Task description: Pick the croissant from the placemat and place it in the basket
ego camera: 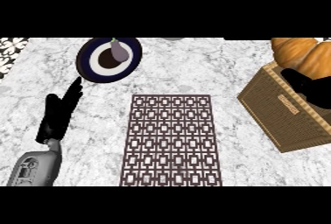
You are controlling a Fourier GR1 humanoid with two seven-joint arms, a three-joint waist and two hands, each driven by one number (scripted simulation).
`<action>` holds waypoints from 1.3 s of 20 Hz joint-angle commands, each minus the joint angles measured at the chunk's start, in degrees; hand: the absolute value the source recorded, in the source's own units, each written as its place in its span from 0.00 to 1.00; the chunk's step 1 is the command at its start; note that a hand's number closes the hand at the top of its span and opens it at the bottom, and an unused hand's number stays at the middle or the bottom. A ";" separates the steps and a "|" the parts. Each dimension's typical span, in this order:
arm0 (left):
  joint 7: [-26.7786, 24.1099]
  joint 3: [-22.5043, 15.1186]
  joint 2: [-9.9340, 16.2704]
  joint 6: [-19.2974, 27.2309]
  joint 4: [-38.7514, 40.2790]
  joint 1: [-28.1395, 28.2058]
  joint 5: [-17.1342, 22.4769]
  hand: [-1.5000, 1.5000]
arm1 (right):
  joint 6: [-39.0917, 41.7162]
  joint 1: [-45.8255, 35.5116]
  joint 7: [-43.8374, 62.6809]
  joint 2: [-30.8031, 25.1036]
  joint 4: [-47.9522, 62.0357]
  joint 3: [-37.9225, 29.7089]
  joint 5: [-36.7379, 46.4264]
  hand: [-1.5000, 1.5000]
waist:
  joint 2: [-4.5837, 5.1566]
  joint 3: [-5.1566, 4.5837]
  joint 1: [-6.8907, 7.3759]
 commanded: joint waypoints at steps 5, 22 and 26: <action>0.84 -0.64 -0.90 0.58 0.78 -2.15 -0.96 0.50 | -2.20 4.16 -18.11 -11.27 15.20 -6.33 4.09 1.00 | 0.37 0.06 0.79; -2.53 0.32 -0.22 -2.45 2.46 0.45 0.17 0.50 | -10.34 15.53 -40.95 -9.58 31.99 -7.58 5.40 1.00 | 0.24 0.04 0.61; 1.22 -0.38 -1.63 0.13 -0.70 -1.19 -1.06 0.50 | -9.83 14.32 -37.54 -6.80 35.77 -10.89 1.99 0.00 | 0.09 0.05 0.53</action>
